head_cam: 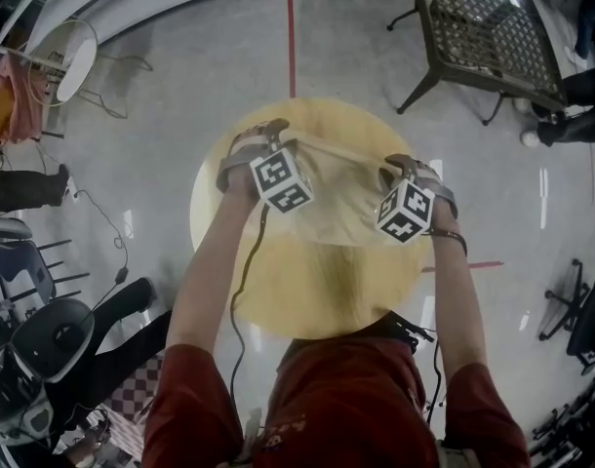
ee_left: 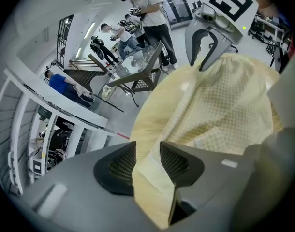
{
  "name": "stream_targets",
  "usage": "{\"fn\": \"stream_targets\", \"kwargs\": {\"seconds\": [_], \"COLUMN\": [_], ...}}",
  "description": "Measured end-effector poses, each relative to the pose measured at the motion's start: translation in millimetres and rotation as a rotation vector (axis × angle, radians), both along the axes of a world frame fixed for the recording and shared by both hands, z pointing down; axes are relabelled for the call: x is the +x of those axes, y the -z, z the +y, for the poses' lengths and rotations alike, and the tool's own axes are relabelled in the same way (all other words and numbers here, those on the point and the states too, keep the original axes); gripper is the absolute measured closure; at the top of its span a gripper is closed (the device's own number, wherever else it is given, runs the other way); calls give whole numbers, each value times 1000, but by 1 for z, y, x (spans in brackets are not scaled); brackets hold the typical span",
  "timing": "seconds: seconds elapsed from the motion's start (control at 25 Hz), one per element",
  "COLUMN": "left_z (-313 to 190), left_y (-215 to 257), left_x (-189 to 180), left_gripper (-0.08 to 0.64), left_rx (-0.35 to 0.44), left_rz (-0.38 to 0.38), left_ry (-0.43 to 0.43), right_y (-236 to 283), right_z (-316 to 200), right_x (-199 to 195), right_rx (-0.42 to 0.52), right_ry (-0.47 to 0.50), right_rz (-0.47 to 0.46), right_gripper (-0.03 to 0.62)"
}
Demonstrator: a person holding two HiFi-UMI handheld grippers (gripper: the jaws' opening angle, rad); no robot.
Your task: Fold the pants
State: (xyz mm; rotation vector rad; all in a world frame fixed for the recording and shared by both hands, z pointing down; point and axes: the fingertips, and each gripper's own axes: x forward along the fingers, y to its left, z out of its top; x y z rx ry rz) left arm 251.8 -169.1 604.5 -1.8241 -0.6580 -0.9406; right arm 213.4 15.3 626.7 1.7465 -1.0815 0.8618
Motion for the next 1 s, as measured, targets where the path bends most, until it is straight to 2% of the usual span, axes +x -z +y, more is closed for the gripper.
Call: {"fn": "stream_targets", "kwargs": {"seconds": [0.56, 1.0], "left_z": [9, 11], "left_y": [-34, -13], "left_x": [11, 1], "left_gripper": [391, 366], "left_rx": [9, -42], "left_rz": [-64, -62], "left_ry": [14, 26], "right_y": [-17, 0], "right_z": [13, 16], "right_x": [6, 3], "right_rx": [-19, 2], "right_ry": [9, 2], "right_rz": [-39, -3], "right_gripper": [503, 503]}}
